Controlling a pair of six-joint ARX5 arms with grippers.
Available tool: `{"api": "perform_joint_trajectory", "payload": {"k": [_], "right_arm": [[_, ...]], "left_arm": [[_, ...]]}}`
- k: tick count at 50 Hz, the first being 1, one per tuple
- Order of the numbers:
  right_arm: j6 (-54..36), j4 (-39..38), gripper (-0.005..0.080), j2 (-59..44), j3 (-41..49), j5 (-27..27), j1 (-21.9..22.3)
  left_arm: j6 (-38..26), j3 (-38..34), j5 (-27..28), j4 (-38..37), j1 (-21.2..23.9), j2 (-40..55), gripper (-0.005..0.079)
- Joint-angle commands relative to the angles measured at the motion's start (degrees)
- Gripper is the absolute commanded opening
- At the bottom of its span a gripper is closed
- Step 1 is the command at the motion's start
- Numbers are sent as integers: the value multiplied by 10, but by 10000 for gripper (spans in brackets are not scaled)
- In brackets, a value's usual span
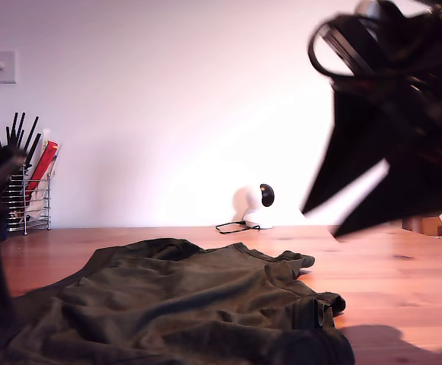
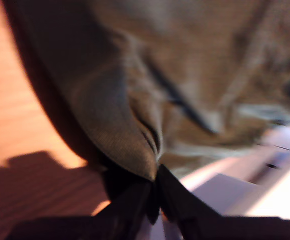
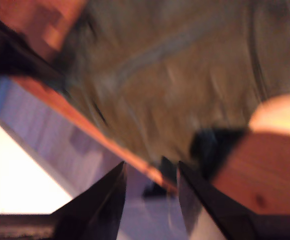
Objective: Fold the underwear in front of you. After folding it, place it to the left side.
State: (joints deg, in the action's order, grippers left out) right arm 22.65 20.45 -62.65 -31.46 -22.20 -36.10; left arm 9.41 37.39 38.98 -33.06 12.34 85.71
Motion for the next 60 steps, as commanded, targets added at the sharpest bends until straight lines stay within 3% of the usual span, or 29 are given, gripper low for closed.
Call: {"api": "perform_joint_trajectory", "payload": {"k": [1,21,60], "right_arm": [[9,9,286,-14,5,-4,-3],[86,-18,394,-141,5,-65,-3],[47,-20,393,-192,5,-27,6]], "left_arm": [[-5,3,12,1,0,4,-20],[-11,14,42,-17,0,4,-20],[-24,14,43,-30,0,4,-19]]}}
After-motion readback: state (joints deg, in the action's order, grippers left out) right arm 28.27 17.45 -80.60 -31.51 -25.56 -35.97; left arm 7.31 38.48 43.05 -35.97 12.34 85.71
